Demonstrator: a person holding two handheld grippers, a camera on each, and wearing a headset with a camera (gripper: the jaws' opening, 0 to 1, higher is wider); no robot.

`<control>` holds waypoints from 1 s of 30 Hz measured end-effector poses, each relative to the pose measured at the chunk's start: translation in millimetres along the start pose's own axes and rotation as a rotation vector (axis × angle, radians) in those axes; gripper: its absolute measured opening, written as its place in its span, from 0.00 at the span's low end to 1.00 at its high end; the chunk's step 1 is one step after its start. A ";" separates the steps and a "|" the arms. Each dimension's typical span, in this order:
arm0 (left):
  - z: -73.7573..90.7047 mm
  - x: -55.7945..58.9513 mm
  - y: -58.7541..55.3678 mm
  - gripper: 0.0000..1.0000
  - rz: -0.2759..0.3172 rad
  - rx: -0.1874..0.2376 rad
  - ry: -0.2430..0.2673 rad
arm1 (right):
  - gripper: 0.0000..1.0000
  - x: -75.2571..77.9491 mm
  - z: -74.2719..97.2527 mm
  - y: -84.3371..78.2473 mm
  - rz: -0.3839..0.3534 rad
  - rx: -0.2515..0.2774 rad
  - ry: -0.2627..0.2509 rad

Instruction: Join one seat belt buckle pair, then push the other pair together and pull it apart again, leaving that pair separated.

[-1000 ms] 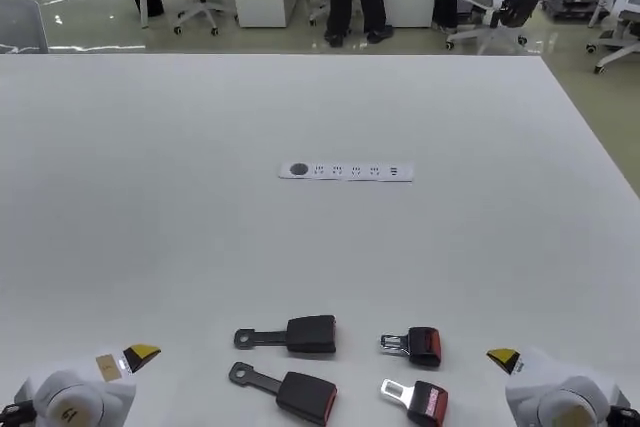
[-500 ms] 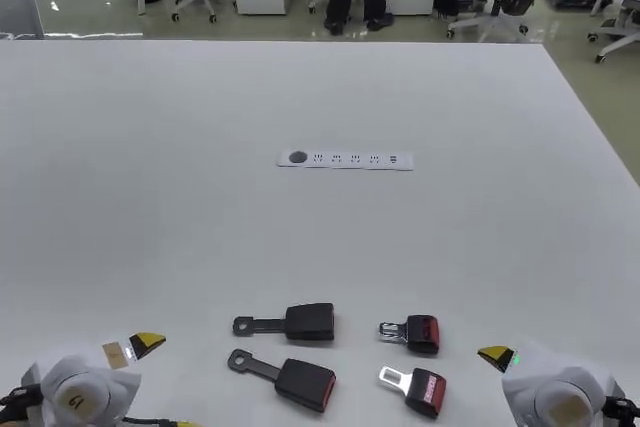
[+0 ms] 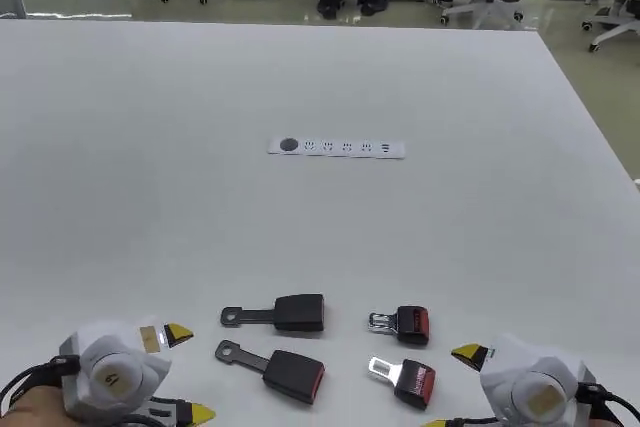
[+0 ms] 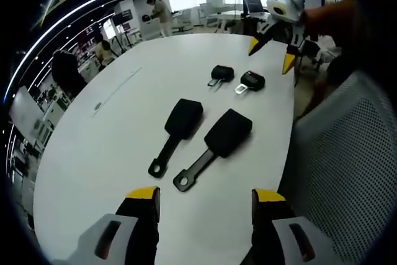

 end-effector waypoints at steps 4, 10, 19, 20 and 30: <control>-7.2 -2.1 6.2 0.60 -0.038 -0.010 -0.020 | 0.61 0.5 -4.8 -2.5 0.026 -0.025 0.009; -17.0 2.0 17.1 0.58 -0.098 -0.029 -0.059 | 0.58 2.4 -13.8 -2.3 0.048 -0.046 0.023; -40.1 2.7 35.4 0.55 -0.236 -0.063 -0.132 | 0.57 3.6 -25.3 -6.4 0.053 -0.070 0.043; -43.6 3.0 37.3 0.55 -0.255 -0.069 -0.140 | 0.57 2.8 -25.8 -7.6 0.054 -0.077 0.047; -70.0 11.8 37.9 0.53 -0.367 -0.120 -0.218 | 0.53 4.0 -35.6 -8.2 0.096 -0.104 0.070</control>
Point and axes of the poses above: the centre of the closed fingertips' face, and the gripper's own axes: z roughly backward along the fingers, x roughly to its right, y roughly out of its top, the point moved 1 cm from there along z, roughly backward along the fingers, and after that the axes turned 4 degrees about -y, right-handed, at the moved point
